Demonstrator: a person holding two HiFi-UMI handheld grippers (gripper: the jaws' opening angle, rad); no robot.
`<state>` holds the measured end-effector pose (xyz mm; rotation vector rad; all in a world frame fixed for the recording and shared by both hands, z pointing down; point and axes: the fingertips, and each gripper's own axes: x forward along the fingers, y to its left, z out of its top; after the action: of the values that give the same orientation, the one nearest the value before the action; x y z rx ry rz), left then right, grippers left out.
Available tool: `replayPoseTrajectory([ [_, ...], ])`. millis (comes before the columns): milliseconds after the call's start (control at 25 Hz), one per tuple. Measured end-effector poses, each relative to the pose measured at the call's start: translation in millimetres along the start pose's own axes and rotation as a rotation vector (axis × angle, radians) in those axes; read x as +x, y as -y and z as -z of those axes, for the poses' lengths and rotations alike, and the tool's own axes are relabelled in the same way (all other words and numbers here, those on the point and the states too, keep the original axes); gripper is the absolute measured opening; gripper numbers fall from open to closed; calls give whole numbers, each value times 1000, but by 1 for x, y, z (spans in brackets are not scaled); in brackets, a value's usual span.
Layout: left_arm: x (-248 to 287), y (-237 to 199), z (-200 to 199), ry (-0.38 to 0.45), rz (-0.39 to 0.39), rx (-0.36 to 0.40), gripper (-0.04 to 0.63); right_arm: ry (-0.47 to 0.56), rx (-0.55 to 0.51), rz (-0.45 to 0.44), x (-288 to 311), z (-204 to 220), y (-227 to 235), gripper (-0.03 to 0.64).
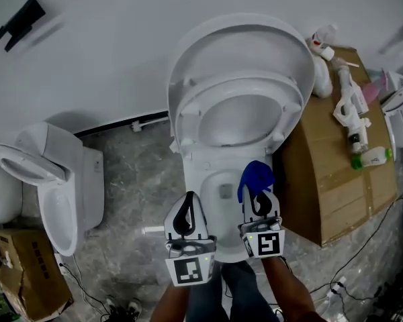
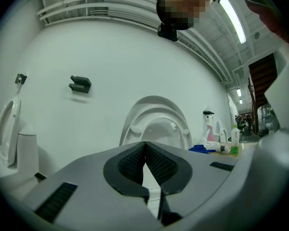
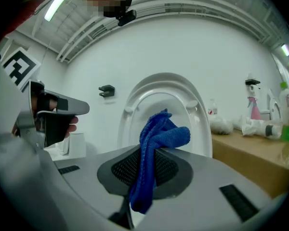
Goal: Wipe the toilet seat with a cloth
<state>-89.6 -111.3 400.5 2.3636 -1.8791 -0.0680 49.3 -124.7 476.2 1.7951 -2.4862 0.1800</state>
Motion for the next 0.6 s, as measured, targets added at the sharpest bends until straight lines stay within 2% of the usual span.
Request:
replayPoseTrajectory([
  [120,13,-6,36,-12,26,19,17,-9,7,46,23,42,6,58],
  [360,31,-22,93,-26,72,40,17,-118,-12,118,61,135,22,57],
  [600,44,-34,124,-25,67,17,17,-173,-27,199,95,186,46,58],
])
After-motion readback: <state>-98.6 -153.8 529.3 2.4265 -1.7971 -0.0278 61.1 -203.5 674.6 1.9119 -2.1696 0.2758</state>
